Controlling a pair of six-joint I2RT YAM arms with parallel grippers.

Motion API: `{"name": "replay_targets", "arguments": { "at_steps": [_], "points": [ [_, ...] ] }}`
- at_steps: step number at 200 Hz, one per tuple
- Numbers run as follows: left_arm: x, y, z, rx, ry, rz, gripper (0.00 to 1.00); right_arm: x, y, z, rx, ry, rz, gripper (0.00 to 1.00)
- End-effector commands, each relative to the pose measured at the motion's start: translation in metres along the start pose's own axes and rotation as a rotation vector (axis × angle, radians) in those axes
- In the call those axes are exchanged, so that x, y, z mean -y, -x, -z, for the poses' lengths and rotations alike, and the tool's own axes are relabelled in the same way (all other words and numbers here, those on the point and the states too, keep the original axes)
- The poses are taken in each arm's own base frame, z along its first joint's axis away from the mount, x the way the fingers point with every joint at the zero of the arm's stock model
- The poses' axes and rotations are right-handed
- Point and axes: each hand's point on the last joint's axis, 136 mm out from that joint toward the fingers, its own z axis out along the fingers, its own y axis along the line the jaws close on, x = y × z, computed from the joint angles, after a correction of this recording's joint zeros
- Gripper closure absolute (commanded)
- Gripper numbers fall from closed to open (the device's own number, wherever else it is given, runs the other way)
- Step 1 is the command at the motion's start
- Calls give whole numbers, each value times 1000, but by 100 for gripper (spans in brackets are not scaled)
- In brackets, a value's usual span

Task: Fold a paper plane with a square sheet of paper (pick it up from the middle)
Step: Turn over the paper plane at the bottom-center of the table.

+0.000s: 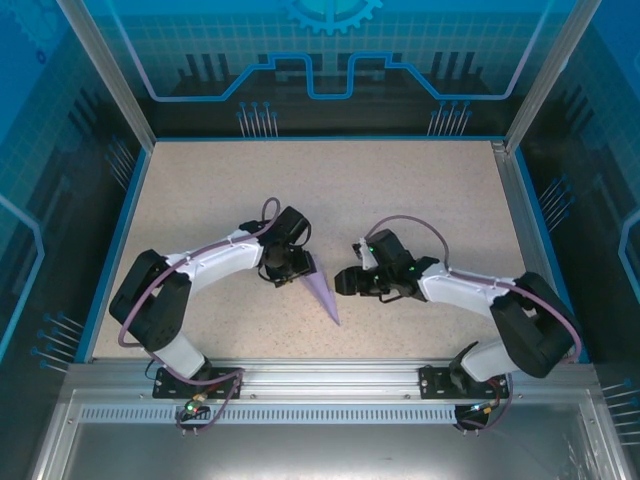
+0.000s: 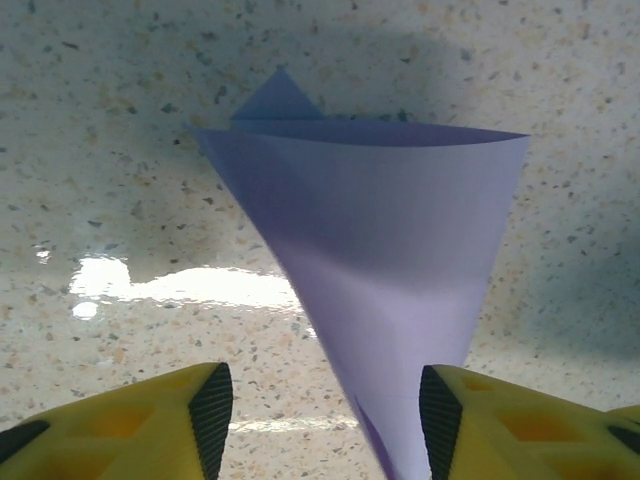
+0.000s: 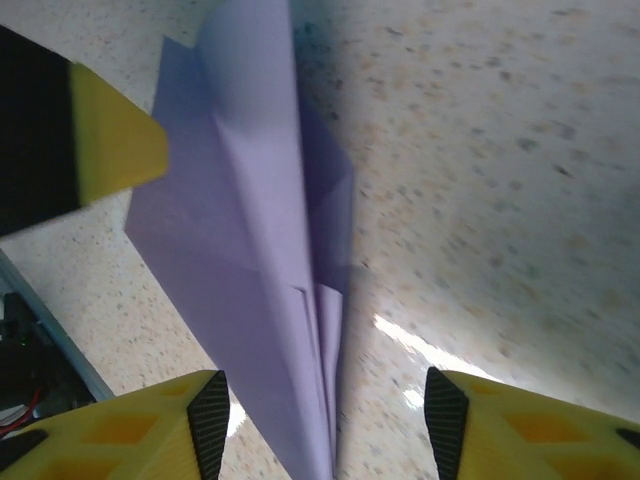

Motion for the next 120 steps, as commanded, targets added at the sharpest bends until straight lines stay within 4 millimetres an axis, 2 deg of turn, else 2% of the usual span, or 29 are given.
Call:
{"name": "replay_targets", "arguments": {
  "at_steps": [1,20,59,82,107,120],
  "points": [
    [-25,-8,-6,-12,88,4,55,-22,1,-12,-45,71,56,43],
    [-32,-13,-9,-20,90,0,64,-24,-1,-24,-79,62,63,43],
    [-40,-20,-12,-27,83,-2,70,-25,-7,-41,-146,38,87,44],
    [-44,-20,-12,-17,94,-7,69,-26,-11,-47,-173,24,103,44],
    [-41,-20,-13,-21,79,-9,69,-21,-19,-52,-206,15,99,44],
    [-41,-20,-13,-18,80,-10,69,-26,-19,-51,-200,23,112,45]
  ]
}}
